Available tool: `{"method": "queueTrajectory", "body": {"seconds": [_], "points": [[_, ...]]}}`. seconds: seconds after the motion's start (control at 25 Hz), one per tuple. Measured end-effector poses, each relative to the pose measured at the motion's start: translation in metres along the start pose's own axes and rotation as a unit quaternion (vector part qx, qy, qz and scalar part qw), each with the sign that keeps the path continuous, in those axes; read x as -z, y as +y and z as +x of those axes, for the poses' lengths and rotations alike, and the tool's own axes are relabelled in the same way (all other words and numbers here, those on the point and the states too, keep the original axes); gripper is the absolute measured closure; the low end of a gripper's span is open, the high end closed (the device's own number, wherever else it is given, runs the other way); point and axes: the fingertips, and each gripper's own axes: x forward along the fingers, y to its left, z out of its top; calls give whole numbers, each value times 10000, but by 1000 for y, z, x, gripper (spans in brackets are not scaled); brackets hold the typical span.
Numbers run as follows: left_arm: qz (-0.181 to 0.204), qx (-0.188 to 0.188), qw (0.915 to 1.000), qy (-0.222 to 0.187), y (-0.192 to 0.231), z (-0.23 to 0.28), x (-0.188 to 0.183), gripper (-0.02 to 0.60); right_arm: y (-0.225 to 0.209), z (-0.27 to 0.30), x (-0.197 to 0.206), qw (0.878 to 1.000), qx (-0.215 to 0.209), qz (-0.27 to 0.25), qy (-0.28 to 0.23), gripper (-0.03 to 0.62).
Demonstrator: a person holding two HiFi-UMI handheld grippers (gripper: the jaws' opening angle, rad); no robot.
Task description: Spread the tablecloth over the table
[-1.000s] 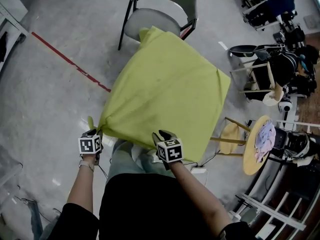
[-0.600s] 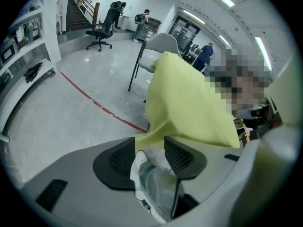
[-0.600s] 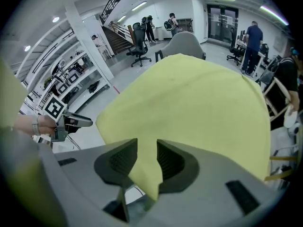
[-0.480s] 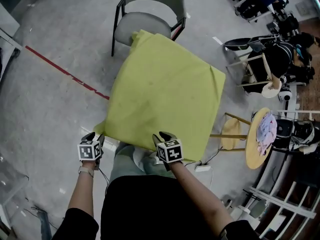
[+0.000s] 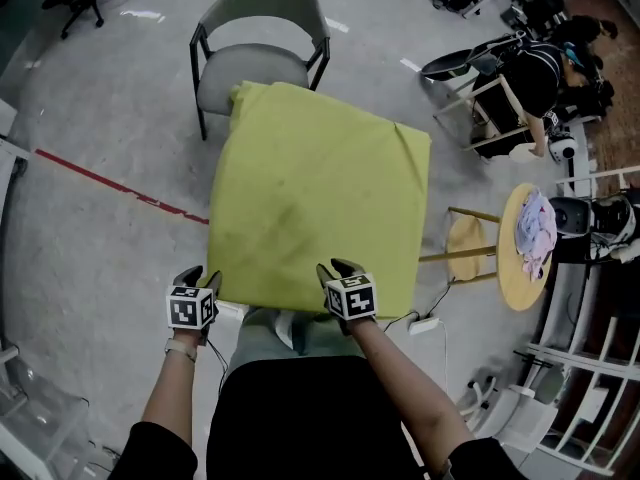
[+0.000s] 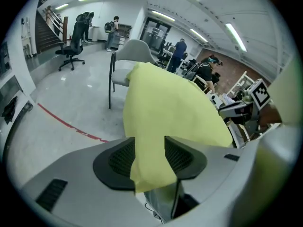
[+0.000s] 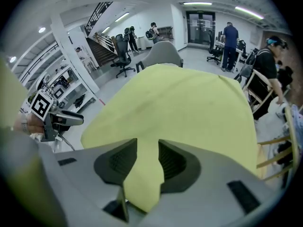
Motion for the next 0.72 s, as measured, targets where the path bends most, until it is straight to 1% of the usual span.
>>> {"method": "queueTrajectory", "body": {"seconds": [0.2,0.4,0.48,0.64,0.72], "points": [[472,115,9988,-20,-12,11,-38,390,-30,-5,-21,9993,212,136,-278,453],[826,182,9964,-110,-34,22,-77,390,-65,-11,-41,9976,383,273,-504,444],[902,196,9957,-128,-43,27,-91,390,-81,-11,-49,9970,437,316,-558,441],[876,251,9957,-162,-57,46,-116,390,-113,-5,-66,9965,545,250,-591,441],[925,230,9953,-158,-64,56,-128,390,-129,-4,-76,9961,577,246,-628,439]]}}
